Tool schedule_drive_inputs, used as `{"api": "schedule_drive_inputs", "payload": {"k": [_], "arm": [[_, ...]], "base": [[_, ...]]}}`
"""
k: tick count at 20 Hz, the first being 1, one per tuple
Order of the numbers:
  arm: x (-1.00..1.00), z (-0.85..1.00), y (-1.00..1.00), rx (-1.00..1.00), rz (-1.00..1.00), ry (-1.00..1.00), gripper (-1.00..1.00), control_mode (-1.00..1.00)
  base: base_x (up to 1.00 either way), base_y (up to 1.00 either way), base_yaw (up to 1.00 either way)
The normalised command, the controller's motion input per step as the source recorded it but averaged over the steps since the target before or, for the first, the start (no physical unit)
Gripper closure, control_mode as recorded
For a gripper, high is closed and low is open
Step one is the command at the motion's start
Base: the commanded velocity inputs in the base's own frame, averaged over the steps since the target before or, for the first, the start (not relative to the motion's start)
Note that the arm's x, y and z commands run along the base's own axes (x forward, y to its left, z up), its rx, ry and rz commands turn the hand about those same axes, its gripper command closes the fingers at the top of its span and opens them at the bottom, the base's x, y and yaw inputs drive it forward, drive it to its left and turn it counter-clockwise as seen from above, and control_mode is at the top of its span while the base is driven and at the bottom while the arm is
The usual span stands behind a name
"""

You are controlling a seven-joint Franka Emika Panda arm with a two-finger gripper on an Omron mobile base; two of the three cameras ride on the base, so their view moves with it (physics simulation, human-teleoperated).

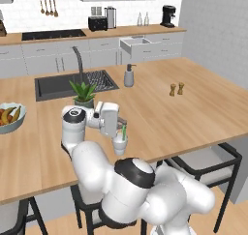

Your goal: Take a straw from the drawer in front and place it inside the glass cup on the dining counter.

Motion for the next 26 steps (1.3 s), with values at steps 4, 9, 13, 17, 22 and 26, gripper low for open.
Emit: {"api": "schedule_drive_inputs", "payload": {"k": [4, 9, 13, 17, 22, 26], "arm": [[0.39, -0.13, 0.19, 0.0, 0.0, 0.0, 1.0, -1.0], [0.3, -0.05, 0.23, 0.0, 0.0, 0.0, 1.0, -1.0], [0.15, -0.24, 0.02, 0.0, 0.0, 0.03, 1.0, -1.0], [0.08, -0.31, -0.01, 0.0, 0.0, 0.05, 1.0, -1.0], [0.17, -0.34, 0.0, 0.0, 0.0, 0.06, 1.0, -1.0], [0.07, -0.3, -0.03, 0.0, 0.0, 0.07, 1.0, -1.0]], "base": [[0.0, 0.0, 0.0], [0.0, 0.0, 0.0], [0.0, 0.0, 0.0], [0.0, 0.0, 0.0], [0.0, 0.0, 0.0], [0.0, 0.0, 0.0]]}}
